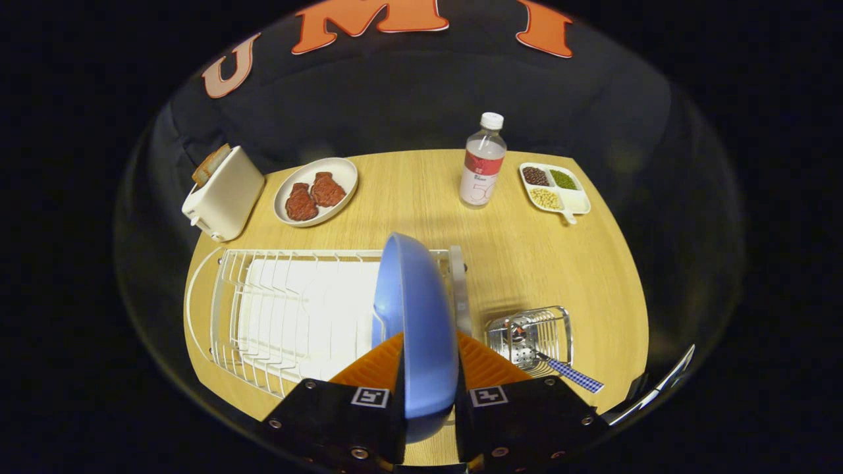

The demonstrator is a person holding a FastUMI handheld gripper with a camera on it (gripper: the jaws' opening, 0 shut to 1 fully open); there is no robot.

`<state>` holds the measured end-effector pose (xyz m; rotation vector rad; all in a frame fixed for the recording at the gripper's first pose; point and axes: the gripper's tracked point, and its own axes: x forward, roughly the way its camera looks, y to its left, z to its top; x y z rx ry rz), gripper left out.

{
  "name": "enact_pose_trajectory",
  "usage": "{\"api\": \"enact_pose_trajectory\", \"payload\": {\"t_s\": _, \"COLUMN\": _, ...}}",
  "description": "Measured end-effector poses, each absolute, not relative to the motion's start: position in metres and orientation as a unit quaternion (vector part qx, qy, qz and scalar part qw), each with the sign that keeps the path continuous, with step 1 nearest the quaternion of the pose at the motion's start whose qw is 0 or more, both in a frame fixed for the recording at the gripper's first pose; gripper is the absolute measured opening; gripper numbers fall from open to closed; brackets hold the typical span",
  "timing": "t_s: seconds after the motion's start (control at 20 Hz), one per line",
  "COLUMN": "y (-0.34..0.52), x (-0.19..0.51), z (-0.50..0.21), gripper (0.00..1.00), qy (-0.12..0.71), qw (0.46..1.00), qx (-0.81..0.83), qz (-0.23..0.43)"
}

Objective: Take the plate from the dish rack, then take the spoon from the basket and place it into the plate.

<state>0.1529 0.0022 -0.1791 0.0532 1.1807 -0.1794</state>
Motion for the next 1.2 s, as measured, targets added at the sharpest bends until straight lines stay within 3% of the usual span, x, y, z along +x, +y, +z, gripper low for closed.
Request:
{"api": "enact_pose_trajectory", "payload": {"t_s": 0.15, "y": -0.009, "x": 0.165, "z": -0.166, "gripper": 0.26, "qy": 0.546, "qw": 0.831, "qx": 0.0, "qz": -0.105}}
{"api": "enact_pose_trajectory", "payload": {"t_s": 0.6, "y": -0.001, "x": 0.165, "z": -0.123, "gripper": 0.25, "qy": 0.503, "qw": 0.859, "qx": -0.014, "qz": -0.09}}
{"api": "enact_pose_trajectory", "payload": {"t_s": 1.2, "y": 0.041, "x": 0.031, "z": -0.121, "gripper": 0.25, "qy": 0.486, "qw": 0.872, "qx": 0.054, "qz": 0.025}}
